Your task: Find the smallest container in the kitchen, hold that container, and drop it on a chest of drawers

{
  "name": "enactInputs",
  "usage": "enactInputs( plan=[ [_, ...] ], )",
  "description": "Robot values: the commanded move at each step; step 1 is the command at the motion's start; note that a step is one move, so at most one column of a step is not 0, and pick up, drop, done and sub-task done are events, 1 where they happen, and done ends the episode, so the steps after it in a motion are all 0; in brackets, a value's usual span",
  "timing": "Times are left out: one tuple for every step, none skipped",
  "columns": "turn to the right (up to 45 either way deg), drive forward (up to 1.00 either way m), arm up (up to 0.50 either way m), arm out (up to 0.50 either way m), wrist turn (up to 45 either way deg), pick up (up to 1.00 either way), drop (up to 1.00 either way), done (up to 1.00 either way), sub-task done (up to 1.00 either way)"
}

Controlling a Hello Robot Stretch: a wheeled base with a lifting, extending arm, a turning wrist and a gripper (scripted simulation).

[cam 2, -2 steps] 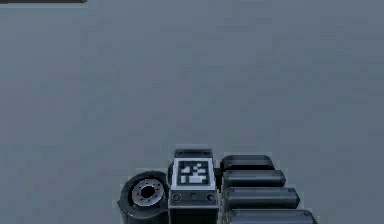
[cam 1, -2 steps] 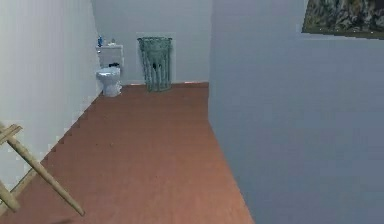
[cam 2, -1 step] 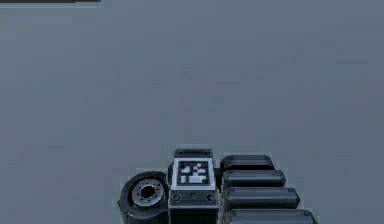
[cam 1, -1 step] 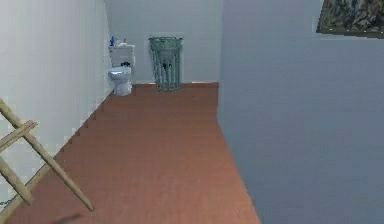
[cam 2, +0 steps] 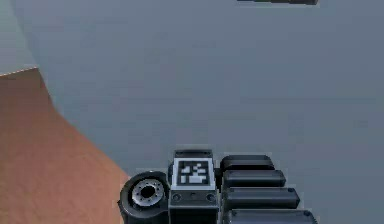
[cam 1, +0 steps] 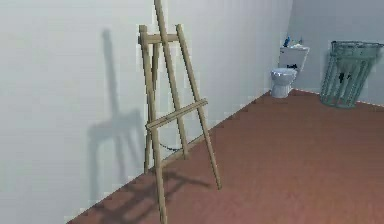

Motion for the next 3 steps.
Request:
enactInputs(
  plan=[
    [-45.0,0.00,0.00,0.00,0.0,0.00,0.00,0.00,0.00],
    [-3.0,0.00,0.00,0.00,0.0,0.00,0.00,0.00,0.00],
    [0.0,0.05,0.00,0.00,0.0,0.00,0.00,0.00,0.00]
  ],
)
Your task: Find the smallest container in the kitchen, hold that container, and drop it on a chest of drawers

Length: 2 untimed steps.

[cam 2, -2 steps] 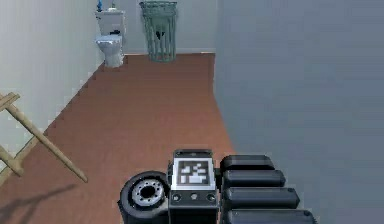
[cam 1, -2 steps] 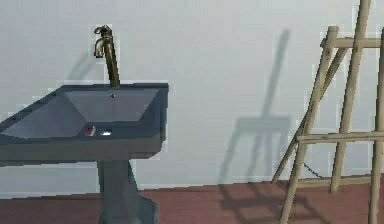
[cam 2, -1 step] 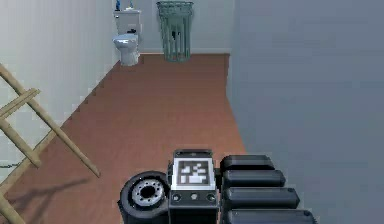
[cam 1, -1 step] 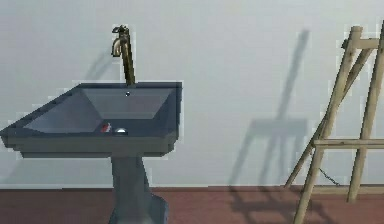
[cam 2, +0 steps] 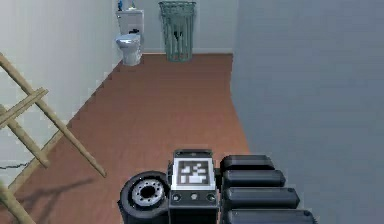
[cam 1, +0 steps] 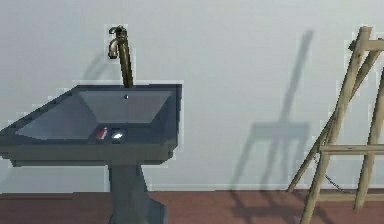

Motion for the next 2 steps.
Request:
enactInputs(
  plan=[
    [45.0,0.00,0.00,0.00,0.0,0.00,0.00,0.00,0.00],
    [45.0,0.00,0.00,0.00,0.0,0.00,0.00,0.00,0.00]
  ],
)
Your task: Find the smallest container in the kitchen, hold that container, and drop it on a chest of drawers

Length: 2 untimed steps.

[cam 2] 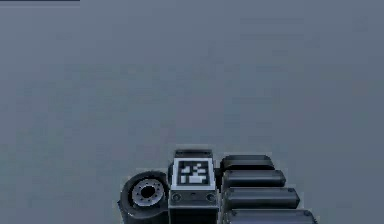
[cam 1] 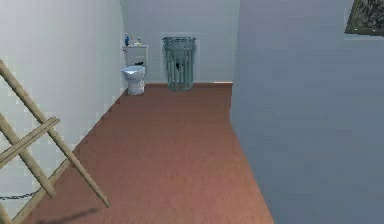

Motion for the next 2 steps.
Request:
enactInputs(
  plan=[
    [0.0,1.00,0.00,0.00,0.0,0.00,0.00,0.00,0.00],
    [0.0,1.00,0.00,0.00,0.0,0.00,0.00,0.00,0.00]
  ],
)
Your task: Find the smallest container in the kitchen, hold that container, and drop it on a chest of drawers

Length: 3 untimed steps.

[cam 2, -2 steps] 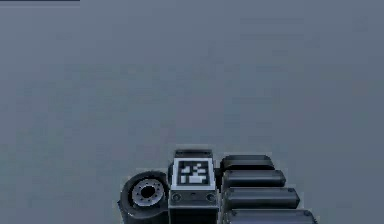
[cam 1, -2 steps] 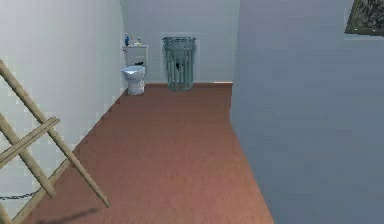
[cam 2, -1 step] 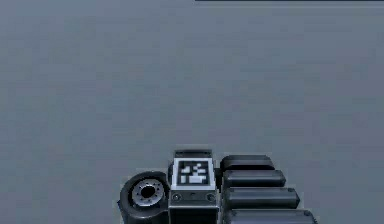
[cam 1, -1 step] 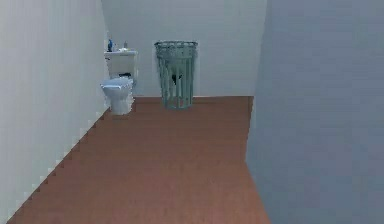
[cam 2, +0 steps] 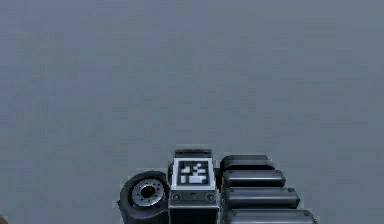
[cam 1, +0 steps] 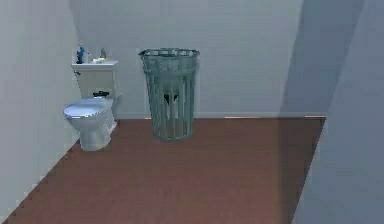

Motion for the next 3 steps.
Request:
enactInputs(
  plan=[
    [0.0,1.00,0.00,0.00,0.0,0.00,0.00,0.00,0.00],
    [-6.0,0.00,0.00,0.00,0.0,0.00,0.00,0.00,0.00],
    [0.0,0.05,0.00,0.00,0.0,0.00,0.00,0.00,0.00]
  ],
)
